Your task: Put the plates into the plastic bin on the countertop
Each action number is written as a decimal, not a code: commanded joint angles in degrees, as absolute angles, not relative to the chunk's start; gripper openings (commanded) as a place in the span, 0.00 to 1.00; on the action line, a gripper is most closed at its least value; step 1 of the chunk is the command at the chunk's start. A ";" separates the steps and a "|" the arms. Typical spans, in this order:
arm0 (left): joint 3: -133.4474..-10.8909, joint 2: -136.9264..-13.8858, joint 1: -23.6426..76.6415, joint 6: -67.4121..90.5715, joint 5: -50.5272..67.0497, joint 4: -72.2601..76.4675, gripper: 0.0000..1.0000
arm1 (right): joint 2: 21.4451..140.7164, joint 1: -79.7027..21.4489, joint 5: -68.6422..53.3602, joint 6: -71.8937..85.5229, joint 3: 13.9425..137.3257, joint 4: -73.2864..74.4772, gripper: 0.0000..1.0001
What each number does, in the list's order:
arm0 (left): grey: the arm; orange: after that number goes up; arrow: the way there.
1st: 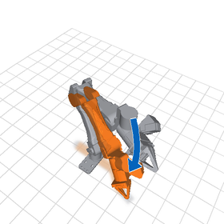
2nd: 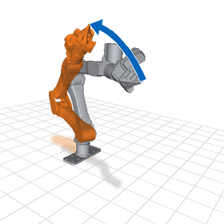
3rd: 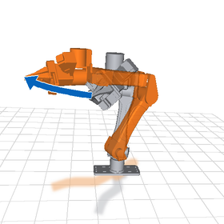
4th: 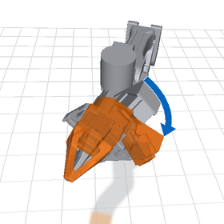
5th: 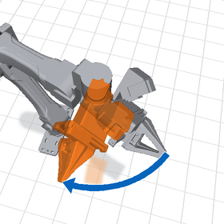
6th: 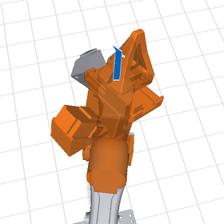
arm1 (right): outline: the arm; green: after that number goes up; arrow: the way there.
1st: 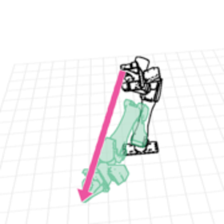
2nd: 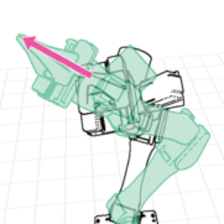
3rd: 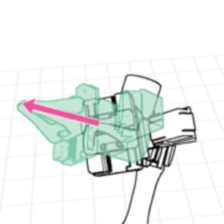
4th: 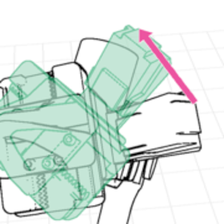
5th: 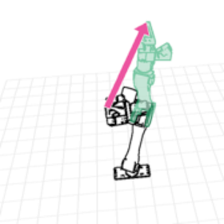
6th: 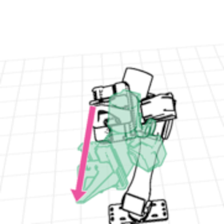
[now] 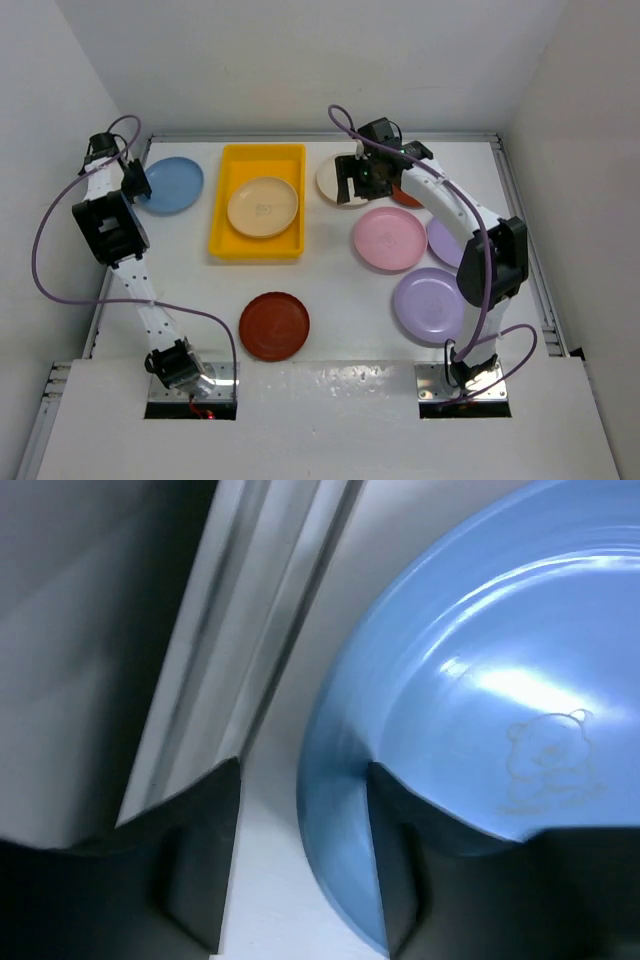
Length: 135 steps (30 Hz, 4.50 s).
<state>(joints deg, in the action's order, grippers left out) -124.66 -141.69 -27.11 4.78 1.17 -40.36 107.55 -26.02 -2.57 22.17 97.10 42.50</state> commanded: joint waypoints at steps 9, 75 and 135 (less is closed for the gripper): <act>-121.21 -138.96 -30.05 7.47 8.60 -40.34 0.00 | 104.68 -26.28 -0.18 24.26 97.21 43.42 0.77; -109.94 -117.42 -1.41 -8.61 16.52 -42.19 0.61 | 114.16 -13.45 5.28 49.12 91.22 25.32 0.53; -111.01 -115.05 -16.00 -4.57 19.42 -42.10 0.68 | 136.93 -35.51 -0.36 28.92 121.82 22.77 0.00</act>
